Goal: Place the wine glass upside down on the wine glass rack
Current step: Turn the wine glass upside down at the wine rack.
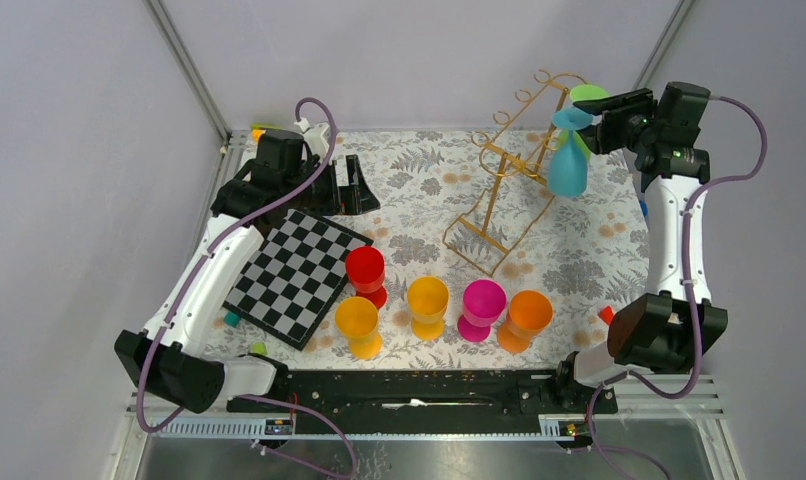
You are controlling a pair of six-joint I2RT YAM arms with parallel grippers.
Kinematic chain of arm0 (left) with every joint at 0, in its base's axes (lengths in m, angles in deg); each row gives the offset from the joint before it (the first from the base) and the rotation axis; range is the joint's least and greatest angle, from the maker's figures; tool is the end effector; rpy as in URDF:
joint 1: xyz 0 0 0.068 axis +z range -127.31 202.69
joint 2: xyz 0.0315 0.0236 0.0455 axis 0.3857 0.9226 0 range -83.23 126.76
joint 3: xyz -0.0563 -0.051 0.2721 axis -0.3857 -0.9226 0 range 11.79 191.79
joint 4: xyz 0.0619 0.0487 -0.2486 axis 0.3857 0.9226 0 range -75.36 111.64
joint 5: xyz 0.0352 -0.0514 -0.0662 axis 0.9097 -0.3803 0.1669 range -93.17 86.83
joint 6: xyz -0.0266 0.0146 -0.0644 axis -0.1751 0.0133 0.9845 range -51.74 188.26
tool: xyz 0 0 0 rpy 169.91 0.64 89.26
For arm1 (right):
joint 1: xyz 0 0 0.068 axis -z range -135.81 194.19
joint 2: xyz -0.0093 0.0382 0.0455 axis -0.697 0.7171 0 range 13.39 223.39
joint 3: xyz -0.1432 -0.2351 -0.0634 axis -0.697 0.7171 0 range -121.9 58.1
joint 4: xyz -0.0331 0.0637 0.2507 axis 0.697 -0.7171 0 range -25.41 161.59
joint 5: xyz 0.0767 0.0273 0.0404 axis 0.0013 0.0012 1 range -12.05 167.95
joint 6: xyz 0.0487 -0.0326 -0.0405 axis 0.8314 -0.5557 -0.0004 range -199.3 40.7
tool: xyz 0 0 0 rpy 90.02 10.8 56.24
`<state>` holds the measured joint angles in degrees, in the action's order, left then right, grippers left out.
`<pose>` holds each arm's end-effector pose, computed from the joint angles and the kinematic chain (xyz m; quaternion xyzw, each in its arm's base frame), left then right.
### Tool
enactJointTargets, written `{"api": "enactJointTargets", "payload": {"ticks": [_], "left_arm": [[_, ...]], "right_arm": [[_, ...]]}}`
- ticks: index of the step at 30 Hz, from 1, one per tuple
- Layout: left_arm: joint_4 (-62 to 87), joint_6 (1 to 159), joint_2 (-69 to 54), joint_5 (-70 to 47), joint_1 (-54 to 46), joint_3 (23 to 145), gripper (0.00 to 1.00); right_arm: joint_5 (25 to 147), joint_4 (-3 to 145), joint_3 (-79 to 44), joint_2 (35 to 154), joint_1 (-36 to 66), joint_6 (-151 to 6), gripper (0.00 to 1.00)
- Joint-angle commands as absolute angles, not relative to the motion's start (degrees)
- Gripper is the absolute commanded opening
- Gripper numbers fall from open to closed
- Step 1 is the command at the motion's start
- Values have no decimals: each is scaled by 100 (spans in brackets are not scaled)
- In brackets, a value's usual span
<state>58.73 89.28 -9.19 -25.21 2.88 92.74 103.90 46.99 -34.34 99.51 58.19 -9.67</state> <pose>0.2580 -0.1162 0.3883 0.0757 0.8800 -0.3127 0.3494 0.3535 -0.0617 0.4337 0.4285 0.6763 0.4273 0.4200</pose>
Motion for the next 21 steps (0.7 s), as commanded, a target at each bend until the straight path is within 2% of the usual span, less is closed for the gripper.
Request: {"api": "enactJointTargets", "payload": {"ticks": [1, 13, 21], "left_arm": [[5674, 8953, -930, -2574, 274, 9424, 99], [5674, 8935, -974, -2695, 274, 9484, 99], [5701, 8888, -1002, -3095, 274, 9637, 99]], "right_arm": [[10225, 4207, -3632, 9771, 5791, -1267, 56], [9961, 3853, -3684, 9489, 5781, -1458, 67], [9714, 3506, -3501, 9024, 5781, -1838, 71]]}}
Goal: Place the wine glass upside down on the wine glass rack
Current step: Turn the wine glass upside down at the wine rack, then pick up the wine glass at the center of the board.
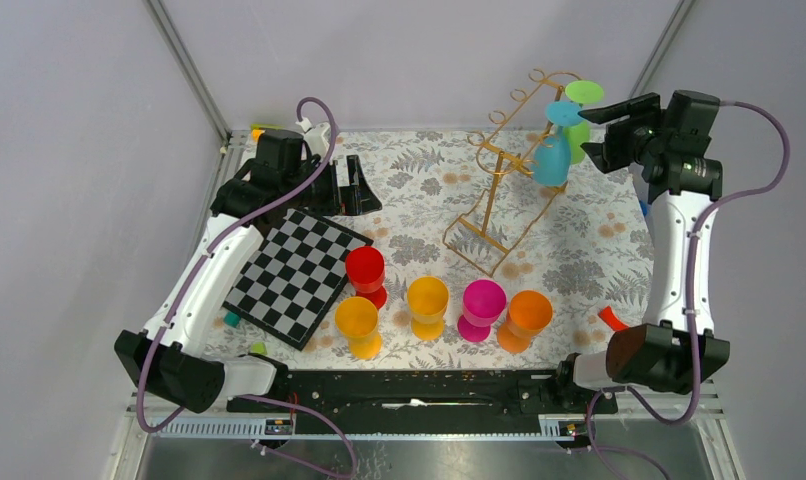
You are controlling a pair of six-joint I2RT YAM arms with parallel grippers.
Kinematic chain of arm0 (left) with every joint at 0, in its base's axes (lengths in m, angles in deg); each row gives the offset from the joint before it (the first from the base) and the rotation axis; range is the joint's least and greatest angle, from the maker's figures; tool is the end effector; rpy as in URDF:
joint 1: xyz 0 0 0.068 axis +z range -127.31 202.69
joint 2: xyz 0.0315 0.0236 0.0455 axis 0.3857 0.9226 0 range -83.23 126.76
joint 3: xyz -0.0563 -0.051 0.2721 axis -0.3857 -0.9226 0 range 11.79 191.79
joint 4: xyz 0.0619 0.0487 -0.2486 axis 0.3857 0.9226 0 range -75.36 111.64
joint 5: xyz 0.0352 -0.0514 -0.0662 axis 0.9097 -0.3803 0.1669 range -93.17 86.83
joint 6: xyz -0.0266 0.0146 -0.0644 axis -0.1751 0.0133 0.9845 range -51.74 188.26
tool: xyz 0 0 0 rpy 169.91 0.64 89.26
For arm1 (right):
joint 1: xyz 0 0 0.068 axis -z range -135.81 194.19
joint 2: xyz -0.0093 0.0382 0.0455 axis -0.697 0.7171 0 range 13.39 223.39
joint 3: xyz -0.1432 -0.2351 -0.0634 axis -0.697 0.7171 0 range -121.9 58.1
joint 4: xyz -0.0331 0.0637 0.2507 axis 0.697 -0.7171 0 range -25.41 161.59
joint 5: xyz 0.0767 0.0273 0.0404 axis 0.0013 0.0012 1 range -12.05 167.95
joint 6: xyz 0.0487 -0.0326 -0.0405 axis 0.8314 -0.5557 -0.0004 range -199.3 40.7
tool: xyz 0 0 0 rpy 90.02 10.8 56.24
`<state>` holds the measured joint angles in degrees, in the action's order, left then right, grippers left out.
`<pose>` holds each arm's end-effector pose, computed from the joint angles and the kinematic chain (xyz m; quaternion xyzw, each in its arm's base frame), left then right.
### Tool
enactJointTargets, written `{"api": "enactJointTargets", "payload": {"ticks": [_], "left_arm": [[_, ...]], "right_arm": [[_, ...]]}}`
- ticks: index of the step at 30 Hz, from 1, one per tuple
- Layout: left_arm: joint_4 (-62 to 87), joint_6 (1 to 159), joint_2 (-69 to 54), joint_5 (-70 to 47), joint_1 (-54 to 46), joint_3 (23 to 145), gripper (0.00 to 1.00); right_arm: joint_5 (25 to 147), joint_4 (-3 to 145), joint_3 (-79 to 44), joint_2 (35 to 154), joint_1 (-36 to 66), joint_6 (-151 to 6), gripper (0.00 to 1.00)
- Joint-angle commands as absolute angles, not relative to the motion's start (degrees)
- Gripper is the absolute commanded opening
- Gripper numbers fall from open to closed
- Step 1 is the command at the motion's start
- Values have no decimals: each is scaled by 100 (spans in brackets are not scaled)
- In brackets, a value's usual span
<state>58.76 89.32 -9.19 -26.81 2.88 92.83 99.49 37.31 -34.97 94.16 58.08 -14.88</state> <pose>0.2570 -0.1174 0.3892 0.0816 0.8774 -0.3240 0.3443 0.3169 -0.0562 0.4466 0.4332 0.6974 0.3746 0.4308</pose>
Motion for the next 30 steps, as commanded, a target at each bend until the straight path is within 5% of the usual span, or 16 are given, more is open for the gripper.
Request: {"api": "enactJointTargets", "payload": {"ticks": [1, 20, 30], "left_arm": [[5720, 8876, -1002, -3177, 274, 9676, 99], [6274, 8948, -1088, -3502, 274, 9438, 98], [7234, 8949, -948, -2752, -235, 9318, 96]], "right_arm": [[9658, 3438, -3493, 8948, 5781, -1938, 71], [8705, 2645, -2057, 7304, 5781, -3878, 71], [8579, 2403, -1154, 6688, 5781, -4268, 71]]}}
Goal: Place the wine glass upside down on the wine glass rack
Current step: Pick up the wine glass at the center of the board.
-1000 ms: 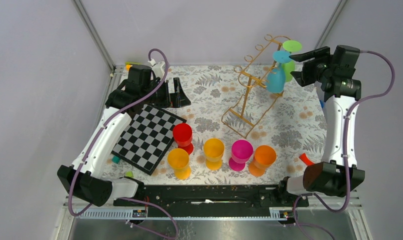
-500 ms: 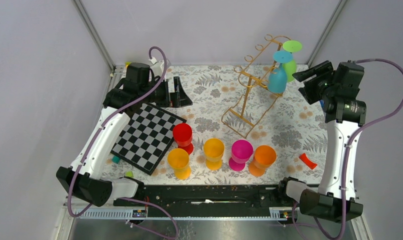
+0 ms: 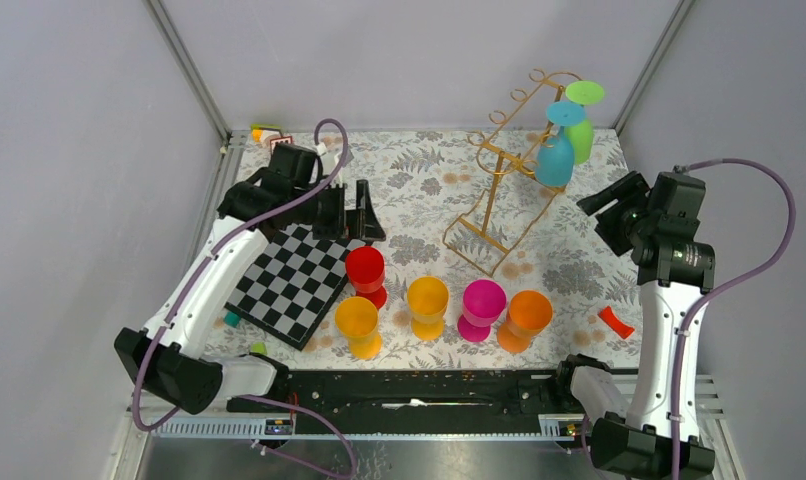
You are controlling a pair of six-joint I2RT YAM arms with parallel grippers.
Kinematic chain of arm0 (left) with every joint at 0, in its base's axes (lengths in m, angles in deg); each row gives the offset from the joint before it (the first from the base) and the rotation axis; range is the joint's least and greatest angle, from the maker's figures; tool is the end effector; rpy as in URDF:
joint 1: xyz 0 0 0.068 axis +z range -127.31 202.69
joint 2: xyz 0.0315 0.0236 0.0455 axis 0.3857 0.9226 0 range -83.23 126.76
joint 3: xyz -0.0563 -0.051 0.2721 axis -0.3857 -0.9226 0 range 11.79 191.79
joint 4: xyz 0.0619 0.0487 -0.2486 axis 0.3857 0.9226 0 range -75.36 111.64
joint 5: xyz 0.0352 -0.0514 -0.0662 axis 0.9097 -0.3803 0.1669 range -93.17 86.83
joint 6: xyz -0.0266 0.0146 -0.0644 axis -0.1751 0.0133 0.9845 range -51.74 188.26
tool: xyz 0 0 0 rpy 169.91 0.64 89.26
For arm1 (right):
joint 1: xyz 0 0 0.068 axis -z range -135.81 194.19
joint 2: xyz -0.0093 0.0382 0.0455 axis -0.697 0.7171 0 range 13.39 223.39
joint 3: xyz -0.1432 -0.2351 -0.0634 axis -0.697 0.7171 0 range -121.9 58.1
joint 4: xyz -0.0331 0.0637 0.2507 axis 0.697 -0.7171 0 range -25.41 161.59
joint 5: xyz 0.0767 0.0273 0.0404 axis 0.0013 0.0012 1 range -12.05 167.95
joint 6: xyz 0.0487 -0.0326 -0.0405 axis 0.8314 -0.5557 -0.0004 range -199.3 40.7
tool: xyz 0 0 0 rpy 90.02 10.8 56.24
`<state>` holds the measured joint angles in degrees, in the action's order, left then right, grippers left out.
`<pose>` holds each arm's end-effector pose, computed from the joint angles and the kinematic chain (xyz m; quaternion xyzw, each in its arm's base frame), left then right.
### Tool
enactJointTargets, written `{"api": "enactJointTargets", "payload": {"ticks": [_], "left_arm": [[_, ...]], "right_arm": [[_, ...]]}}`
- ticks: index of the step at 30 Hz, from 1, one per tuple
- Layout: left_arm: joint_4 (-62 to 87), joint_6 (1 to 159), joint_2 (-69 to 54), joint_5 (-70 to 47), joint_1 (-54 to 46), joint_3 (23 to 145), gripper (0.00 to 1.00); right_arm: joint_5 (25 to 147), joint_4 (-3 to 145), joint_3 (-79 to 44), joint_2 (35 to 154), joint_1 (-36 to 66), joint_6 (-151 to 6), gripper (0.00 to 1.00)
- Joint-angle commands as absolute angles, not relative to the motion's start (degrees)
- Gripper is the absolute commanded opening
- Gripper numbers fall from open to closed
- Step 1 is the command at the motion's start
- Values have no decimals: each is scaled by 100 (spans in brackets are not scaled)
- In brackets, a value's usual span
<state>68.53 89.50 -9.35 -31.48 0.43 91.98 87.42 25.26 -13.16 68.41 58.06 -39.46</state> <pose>0.2346 -0.1259 0.3705 0.0965 0.9032 -0.3418 0.2413 0.1914 -0.0373 0.3979 0.3533 0.7889 0.1815 0.4689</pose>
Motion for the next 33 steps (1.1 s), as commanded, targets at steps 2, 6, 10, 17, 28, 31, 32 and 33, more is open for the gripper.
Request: {"api": "enactJointTargets", "payload": {"ticks": [2, 6, 10, 17, 28, 31, 32, 33], "left_arm": [[7429, 8974, -831, -2573, -377, 9412, 96], [7677, 9022, -543, -2148, -787, 9584, 95], [7852, 9041, -181, -1688, -1100, 9687, 92], [8088, 9147, 622, -1302, -1500, 9960, 78], [8242, 8971, 1195, -129, -1800, 9905, 60], [8231, 8875, 1286, 16, -1796, 9949, 46], [8224, 8840, 1321, 65, -1799, 9985, 41], [8227, 8808, 1353, 83, -1800, 10032, 37]], "right_arm": [[8548, 2348, -1019, 6564, 5785, -4301, 71], [8534, 2286, -734, 6349, 5781, -4285, 71], [8532, 2201, -560, 6138, 5781, -4289, 71], [8724, 2206, -192, 5978, 5781, -4177, 71], [8965, 2004, -105, 5858, 5781, -4149, 72], [8966, 1971, -80, 5757, 5782, -4158, 72], [8960, 1961, -85, 5729, 5781, -4150, 72], [8951, 1950, -103, 5711, 5780, -4151, 72]]}}
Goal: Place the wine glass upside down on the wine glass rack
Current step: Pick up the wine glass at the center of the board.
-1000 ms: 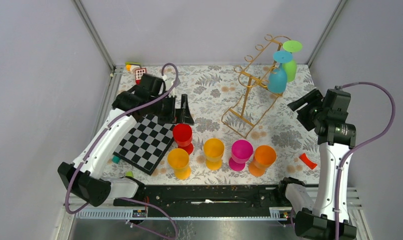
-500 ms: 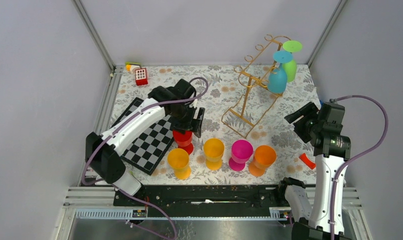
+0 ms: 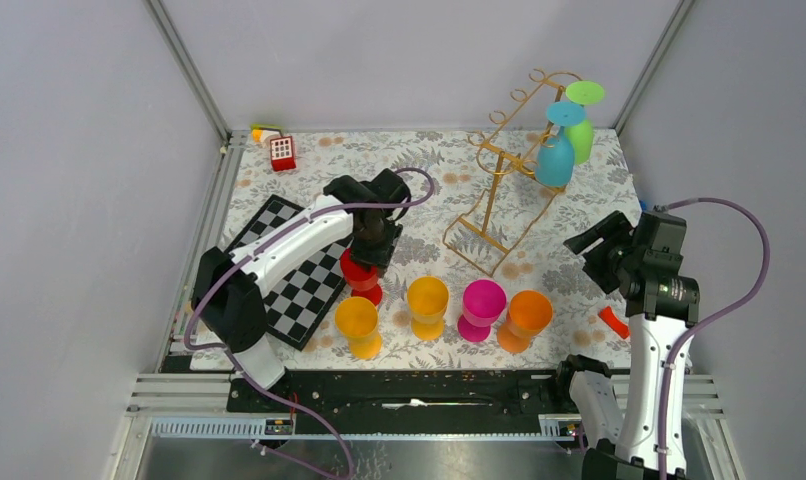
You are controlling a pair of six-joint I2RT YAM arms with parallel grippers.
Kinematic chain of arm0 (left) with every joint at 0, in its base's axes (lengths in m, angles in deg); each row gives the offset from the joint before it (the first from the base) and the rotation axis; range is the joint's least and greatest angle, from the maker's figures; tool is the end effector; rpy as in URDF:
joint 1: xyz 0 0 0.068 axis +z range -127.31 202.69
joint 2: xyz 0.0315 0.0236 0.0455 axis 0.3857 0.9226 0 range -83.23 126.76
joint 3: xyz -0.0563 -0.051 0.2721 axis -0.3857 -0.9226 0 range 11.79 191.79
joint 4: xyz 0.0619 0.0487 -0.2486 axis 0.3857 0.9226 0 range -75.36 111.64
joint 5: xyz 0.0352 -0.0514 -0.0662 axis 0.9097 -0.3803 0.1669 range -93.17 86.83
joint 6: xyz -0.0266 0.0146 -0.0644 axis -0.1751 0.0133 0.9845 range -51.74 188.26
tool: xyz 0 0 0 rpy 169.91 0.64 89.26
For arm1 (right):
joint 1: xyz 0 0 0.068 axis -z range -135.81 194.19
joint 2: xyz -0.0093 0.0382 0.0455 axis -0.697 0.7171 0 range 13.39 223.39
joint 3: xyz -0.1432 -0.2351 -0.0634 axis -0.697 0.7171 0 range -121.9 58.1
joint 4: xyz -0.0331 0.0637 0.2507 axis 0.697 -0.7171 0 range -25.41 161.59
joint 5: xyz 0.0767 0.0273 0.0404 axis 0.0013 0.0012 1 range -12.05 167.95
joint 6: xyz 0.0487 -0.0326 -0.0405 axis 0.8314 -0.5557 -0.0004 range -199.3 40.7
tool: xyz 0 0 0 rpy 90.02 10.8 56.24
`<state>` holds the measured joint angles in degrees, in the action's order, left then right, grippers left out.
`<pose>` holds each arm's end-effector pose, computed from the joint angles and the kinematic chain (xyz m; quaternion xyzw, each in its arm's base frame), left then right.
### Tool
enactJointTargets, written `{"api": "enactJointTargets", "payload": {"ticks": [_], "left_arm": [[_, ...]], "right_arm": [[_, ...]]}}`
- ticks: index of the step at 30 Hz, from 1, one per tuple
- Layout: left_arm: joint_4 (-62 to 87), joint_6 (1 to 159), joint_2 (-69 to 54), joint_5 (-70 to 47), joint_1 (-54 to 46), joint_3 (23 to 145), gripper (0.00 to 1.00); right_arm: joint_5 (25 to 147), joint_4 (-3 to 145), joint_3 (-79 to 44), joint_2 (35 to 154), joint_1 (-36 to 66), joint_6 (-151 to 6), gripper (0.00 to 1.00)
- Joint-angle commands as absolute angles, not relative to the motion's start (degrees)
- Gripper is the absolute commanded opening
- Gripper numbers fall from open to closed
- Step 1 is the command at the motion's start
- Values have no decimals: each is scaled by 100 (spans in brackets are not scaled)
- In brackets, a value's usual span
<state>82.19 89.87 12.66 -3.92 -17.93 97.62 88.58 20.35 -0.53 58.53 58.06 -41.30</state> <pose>0.2482 -0.2137 0.2729 0.1649 0.9804 -0.0613 0.0889 0.1524 -0.0265 0.3426 0.3543 0.8217 0.1730 0.4114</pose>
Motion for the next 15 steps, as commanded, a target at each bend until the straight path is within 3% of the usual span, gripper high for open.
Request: {"api": "enactJointTargets", "payload": {"ticks": [1, 4, 7, 8, 15], "left_arm": [[8229, 8778, 1383, 80, -1800, 10076, 33], [8225, 8744, 1438, 49, -1798, 10151, 24], [8223, 8727, 1467, 168, -1800, 10154, 3], [8229, 8733, 1467, 213, -1798, 10162, 0], [8244, 8745, 1200, 497, -1801, 10340, 0]], "right_arm": [[8942, 1919, -136, 5700, 5781, -4163, 72], [8879, 1777, -311, 5759, 5781, -4247, 72], [8874, 1640, -495, 5894, 5781, -4318, 72], [8883, 1604, -568, 5931, 5781, -4343, 72], [8949, 1621, -704, 5990, 5781, -4318, 72]]}}
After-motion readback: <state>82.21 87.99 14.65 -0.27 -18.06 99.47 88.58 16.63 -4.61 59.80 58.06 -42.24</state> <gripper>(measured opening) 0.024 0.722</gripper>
